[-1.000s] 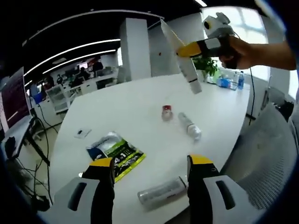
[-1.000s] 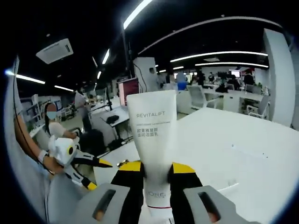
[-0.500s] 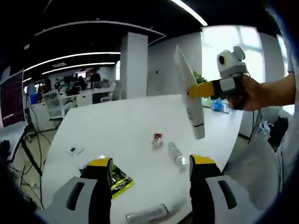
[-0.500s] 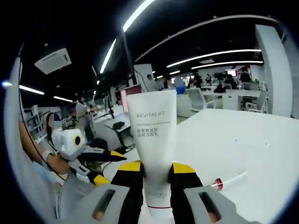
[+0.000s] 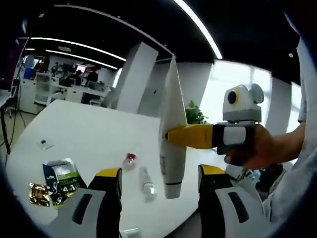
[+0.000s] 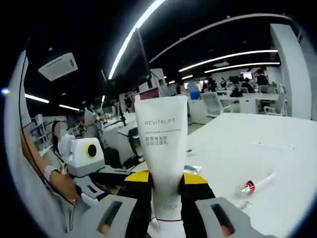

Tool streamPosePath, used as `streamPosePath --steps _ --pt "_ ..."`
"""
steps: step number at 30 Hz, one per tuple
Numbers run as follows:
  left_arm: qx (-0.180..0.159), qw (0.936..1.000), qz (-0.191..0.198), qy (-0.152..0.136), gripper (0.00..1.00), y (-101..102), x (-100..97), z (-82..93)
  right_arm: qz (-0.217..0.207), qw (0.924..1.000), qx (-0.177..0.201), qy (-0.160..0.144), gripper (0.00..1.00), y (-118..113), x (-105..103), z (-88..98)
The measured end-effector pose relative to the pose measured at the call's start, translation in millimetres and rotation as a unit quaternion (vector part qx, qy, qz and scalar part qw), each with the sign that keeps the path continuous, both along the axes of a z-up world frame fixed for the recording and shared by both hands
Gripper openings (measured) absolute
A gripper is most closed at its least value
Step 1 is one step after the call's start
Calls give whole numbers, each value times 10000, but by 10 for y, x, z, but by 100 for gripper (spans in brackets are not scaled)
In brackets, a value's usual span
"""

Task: Arrange the skincare products in the storage area until every visible bottle or jar stands upright without overlapping.

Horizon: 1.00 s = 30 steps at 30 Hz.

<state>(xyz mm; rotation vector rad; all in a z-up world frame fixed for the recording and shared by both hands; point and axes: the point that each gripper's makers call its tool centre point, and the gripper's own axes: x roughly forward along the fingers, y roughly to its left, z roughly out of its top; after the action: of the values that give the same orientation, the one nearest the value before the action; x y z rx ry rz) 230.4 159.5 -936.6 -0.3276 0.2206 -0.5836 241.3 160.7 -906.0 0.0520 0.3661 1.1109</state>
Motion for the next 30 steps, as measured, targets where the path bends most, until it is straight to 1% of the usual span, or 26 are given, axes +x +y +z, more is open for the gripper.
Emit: streamPosePath --steps 1,2,5,7,11,14,15,17,18,19,22,24,27,29,30 --pt "-53 10000 -21 2 55 -7 -2 8 3 10000 -1 1 14 4 -7 -4" --pt "-177 9998 -53 69 54 -17 -8 8 -5 10000 6 43 14 22 -32 -26" --pt "-98 9999 -28 15 52 -7 -13 1 36 10000 -5 71 15 60 -78 -55" --pt "-112 9999 -59 6 49 -14 -21 8 33 9999 2 110 15 86 -110 -61" --pt "81 9999 -88 -27 43 -36 -26 -18 -33 9999 29 164 15 139 -167 -55" --pt "223 9997 -65 -91 33 -25 -30 -14 -24 9998 51 207 15 208 -216 -56" --pt "220 9997 -63 -86 28 -23 -30 -14 7 9998 22 197 15 232 -236 -65" --pt "242 9997 -79 -11 24 -19 -49 -24 51 9999 -86 97 15 268 -258 -90" --pt "283 9995 -126 -33 22 -29 -65 -20 45 9999 -92 128 15 285 -257 -96" --pt "403 9991 -96 -71 21 -7 -67 -18 48 9998 -80 167 16 293 -254 -102" --pt "271 9995 -100 100 20 42 -70 -39 96 9998 -57 174 17 309 -269 -100" --pt "374 9992 -117 62 18 37 -81 -57 148 9996 -146 201 18 315 -274 -124" --pt "343 9990 -171 221 16 32 -91 -105 169 9991 -166 339 22 302 -285 -164" --pt "410 9987 -206 221 15 33 -104 -120 197 9990 -191 344 24 294 -289 -189" --pt "359 9986 -245 285 15 21 -121 -127 221 9989 -189 366 24 294 -289 -194"
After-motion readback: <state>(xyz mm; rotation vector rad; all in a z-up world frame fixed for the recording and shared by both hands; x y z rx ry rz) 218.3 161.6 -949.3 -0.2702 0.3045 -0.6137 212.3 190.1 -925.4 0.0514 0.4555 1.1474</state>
